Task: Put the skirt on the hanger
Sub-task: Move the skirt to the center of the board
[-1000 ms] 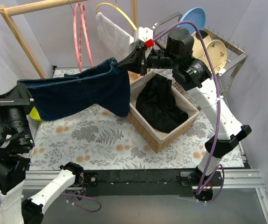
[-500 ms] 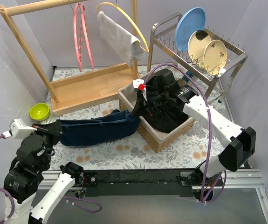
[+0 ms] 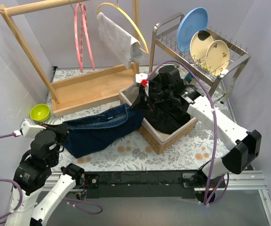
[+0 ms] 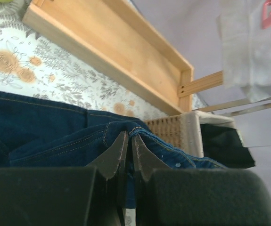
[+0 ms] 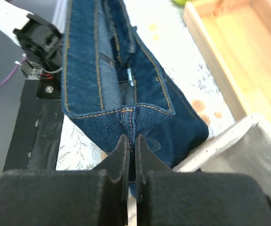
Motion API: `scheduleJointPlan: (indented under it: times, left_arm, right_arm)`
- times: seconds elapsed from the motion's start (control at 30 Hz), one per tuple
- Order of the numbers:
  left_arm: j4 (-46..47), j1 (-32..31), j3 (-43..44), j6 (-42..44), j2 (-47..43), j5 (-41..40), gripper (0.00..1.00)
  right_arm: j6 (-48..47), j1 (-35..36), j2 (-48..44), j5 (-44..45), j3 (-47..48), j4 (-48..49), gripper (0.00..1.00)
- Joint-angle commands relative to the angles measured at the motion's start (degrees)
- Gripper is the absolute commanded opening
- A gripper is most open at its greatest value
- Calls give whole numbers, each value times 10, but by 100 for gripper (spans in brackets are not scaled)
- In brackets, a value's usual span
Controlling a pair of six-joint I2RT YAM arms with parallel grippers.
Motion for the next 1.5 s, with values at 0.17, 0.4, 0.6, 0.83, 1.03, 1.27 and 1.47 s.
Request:
scheduleJointPlan:
  times: [0.17, 0.4, 0.6, 0.83, 1.03, 1.27, 1.47]
  left_arm:
    - [-7, -22, -45, -59, 16, -139, 0]
    - [58, -27, -117, -90, 106, -196, 0]
    - [-21, -16, -138, -233, 188, -252, 0]
    - [92, 74, -200, -153, 195, -195, 0]
    - [235, 278, -246, -71, 264, -8, 27]
    - [266, 354, -230, -41, 290, 65, 78]
    - [250, 355, -182, -13, 262, 87, 98]
  right_arm:
    - [104, 3, 83, 102, 5, 101, 1]
    - [165, 61, 127, 308, -8, 183, 1]
    - [166, 88, 190, 407, 29, 188, 1]
    - [136, 102, 224, 506, 39, 215, 1]
    - [129, 104, 239, 539, 49, 231, 13]
    - [125, 104, 232, 504, 53, 227, 41]
    - [110, 104, 184, 434, 70, 187, 47]
